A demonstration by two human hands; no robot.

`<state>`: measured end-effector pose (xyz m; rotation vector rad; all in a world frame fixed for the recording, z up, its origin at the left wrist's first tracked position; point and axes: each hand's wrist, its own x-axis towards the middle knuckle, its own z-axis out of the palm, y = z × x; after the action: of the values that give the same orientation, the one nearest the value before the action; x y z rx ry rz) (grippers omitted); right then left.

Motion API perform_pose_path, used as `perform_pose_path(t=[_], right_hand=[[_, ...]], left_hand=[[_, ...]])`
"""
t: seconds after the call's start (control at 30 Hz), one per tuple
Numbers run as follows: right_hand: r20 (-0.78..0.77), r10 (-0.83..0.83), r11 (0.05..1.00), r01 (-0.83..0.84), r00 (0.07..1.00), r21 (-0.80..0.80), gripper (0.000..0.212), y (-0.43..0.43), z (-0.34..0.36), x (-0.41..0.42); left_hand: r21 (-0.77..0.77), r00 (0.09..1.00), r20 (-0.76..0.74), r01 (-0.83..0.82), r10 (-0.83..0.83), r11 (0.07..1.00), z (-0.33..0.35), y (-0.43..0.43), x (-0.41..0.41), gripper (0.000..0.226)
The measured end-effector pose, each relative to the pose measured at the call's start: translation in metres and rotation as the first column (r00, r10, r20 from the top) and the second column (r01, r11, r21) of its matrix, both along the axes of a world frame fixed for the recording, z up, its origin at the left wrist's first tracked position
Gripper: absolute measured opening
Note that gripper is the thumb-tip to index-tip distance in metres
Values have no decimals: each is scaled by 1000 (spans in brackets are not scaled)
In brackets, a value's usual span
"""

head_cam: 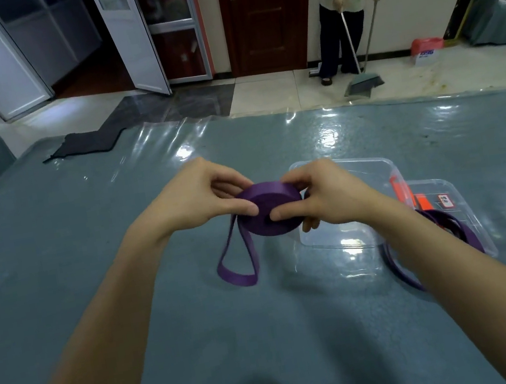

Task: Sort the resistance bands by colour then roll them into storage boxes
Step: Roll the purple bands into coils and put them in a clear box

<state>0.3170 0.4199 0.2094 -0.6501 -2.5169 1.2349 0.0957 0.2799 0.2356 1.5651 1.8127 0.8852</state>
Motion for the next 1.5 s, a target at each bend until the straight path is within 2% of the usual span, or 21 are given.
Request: perform_pose_path(t=[0.1,0.2,0.33,0.47,0.53,0.57,0.67,0.7,0.77,0.83,0.93,1.07,1.17,1.23,1.33,1.5], right_hand=[[-173,-115,965,69,978,-255,39,6,-3,12],[-286,-176,916,50,942,-399,43,3,-11,14],[-353,-280,850,59,893,-523,36,-7,-31,9],[-354,-339,806,74,871,-588,30,-21,-48,8],[-318,-295,808,58,901,-586,33,-23,-50,11],[-260,-239,845,68,936,-530,37,-21,-48,14],[38,-103,980,108,994,-165,53,-12,-33,21],[94,-91,992,98,991,-81,59,-9,-27,21],[121,-58,998,60,991,-14,63,-5,-18,17],[121,-4,1000,3,993,13,45,-4,-15,9],[139,42,991,-59,989,123,22,-4,-19,-1],[211,83,960,-134,974,244,26,-7,-23,-7],[260,128,945,-197,957,260,30,-15,-27,-11],[203,87,961,-136,975,241,28,-16,-33,-7],[67,-3,998,-1,998,63,22,-13,-44,7],[-139,-101,972,68,985,-226,24,-13,-58,16]], left_hand=[[111,970,221,-134,107,985,-25,-17,-3,41],[137,901,392,-256,185,957,-45,-20,4,42],[177,860,482,-283,168,943,-57,-12,16,38],[173,862,476,-289,177,941,-58,-9,17,36],[139,880,434,-281,196,950,-55,-10,15,38],[113,895,396,-270,206,956,-52,-11,13,39],[40,960,222,-181,168,983,-37,-11,6,35],[9,978,150,-147,144,989,-32,-9,5,33],[-58,997,-20,-75,74,995,-22,-2,5,27],[-110,982,-189,-7,-14,994,-15,5,8,23],[-152,931,-354,35,-87,988,-6,10,11,21],[-185,863,-479,79,-160,980,-2,11,18,18],[-190,818,-537,120,-205,974,-8,10,25,18],[-139,872,-459,120,-171,983,-17,6,21,22],[-52,994,-111,4,-10,999,-36,-10,9,37],[21,958,250,-152,142,988,-66,-31,-2,46]])
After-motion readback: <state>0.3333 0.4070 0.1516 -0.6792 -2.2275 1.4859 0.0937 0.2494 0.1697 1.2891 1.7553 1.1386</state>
